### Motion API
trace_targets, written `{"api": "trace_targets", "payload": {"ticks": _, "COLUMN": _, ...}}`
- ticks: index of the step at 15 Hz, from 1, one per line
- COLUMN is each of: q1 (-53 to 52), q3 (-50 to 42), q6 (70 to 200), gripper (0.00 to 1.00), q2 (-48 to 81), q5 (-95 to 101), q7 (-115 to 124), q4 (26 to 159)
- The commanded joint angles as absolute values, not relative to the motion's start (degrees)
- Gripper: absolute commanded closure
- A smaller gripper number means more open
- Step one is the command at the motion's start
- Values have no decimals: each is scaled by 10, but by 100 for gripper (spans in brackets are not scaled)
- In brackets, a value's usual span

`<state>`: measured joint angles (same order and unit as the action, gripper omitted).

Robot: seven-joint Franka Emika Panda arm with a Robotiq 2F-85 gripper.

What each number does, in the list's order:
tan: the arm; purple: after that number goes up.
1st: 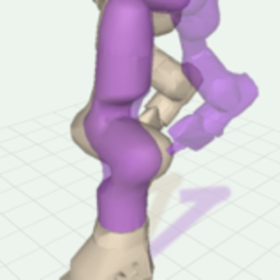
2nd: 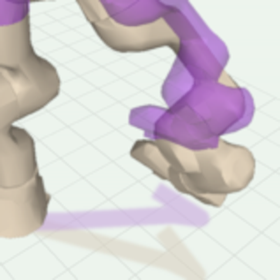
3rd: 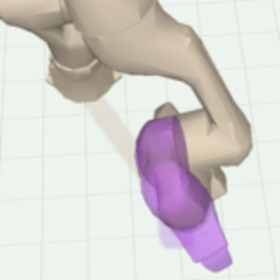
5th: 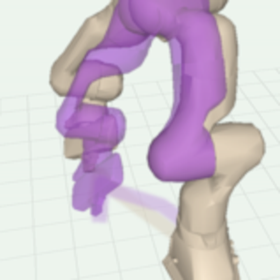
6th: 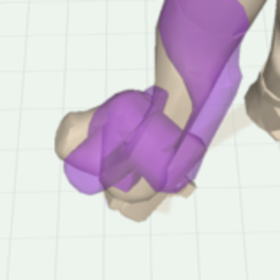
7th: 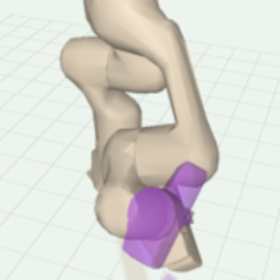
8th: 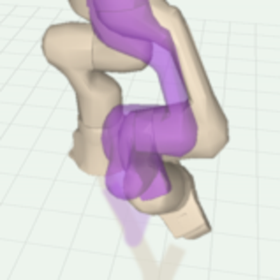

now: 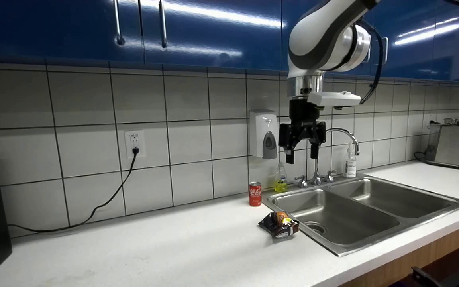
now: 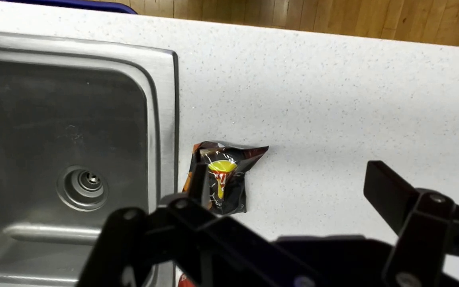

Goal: Put the black packet in the sink on the left.

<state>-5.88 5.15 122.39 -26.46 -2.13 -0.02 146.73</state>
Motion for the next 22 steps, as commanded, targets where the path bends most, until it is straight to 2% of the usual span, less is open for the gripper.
{"api": "trace_targets", "payload": {"ticks": 1, "q1": -41, "q3": 52, "q6": 1274, "gripper": 0, "q2": -208, "q5": -3, "q7": 19, "q4": 1453}}
{"api": "trace_targets", "payload": {"ticks": 14, "q1": -32, "q3": 40, "q6": 1437, "gripper": 0, "q2": 2, "q5": 64, "q7": 34, "q4": 1407}}
{"api": "trace_targets", "payload": {"ticks": 22, "q1": -42, "q3": 7, "q6": 1476, "gripper": 0, "q2": 143, "q5": 96, "q7": 49, "q4": 1310}}
